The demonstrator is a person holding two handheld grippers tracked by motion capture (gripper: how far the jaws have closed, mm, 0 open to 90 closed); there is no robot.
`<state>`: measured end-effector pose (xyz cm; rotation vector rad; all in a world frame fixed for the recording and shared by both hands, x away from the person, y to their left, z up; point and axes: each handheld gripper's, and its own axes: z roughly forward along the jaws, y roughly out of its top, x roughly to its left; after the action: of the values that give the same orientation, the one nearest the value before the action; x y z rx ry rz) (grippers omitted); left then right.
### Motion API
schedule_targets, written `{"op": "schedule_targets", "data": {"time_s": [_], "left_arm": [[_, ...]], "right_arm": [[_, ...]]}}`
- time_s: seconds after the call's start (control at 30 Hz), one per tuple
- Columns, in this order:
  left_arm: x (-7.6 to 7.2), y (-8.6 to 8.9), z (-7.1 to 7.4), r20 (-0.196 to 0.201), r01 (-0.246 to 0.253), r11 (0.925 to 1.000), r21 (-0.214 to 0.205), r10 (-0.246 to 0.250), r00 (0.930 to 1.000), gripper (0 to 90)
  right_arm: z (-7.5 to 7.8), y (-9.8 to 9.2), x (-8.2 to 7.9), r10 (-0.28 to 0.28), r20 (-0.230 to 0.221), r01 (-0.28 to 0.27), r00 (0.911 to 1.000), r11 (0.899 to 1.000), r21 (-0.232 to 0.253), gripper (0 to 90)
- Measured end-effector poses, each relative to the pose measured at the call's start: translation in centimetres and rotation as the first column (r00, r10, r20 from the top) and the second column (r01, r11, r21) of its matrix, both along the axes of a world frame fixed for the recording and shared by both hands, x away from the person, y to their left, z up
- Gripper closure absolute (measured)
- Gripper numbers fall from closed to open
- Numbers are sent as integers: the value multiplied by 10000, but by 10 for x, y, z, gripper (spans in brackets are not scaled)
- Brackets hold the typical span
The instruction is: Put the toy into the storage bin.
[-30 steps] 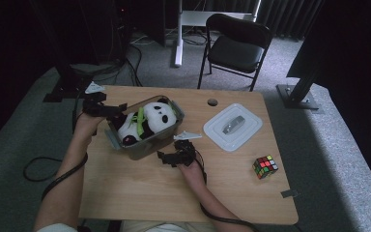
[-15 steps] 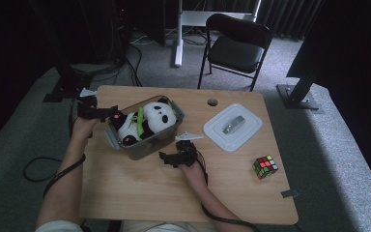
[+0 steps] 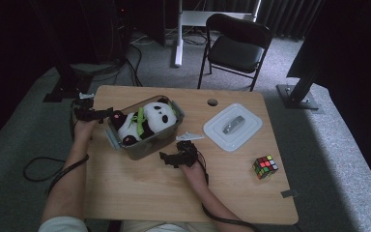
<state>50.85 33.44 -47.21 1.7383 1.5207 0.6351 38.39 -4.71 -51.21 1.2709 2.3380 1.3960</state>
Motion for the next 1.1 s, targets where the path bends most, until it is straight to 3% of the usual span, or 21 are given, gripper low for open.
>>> {"op": "schedule_targets", "data": {"time_s": [0.13, 0.3, 0.63, 1.1], "left_arm": [[1, -7, -10, -55, 239, 9996, 155, -238, 9997, 6], [1, -14, -14, -25, 573, 9983, -64, -573, 9984, 5], [-6, -28, -15, -90, 1210, 9914, 505, -1207, 9926, 10], [-33, -52, -18, -64, 2304, 9719, 483, -2304, 9731, 9]], "right_arm": [[0, -2, 0, -62, -11, 62, 10000, 10000, -17, 121], [0, -4, 0, -81, -23, 81, 10000, 9999, -96, 121], [1, -9, 2, -173, -54, 172, 9998, 9997, -174, 121], [3, -17, 4, -431, 32, 432, 9991, 9985, -338, 121]]}}
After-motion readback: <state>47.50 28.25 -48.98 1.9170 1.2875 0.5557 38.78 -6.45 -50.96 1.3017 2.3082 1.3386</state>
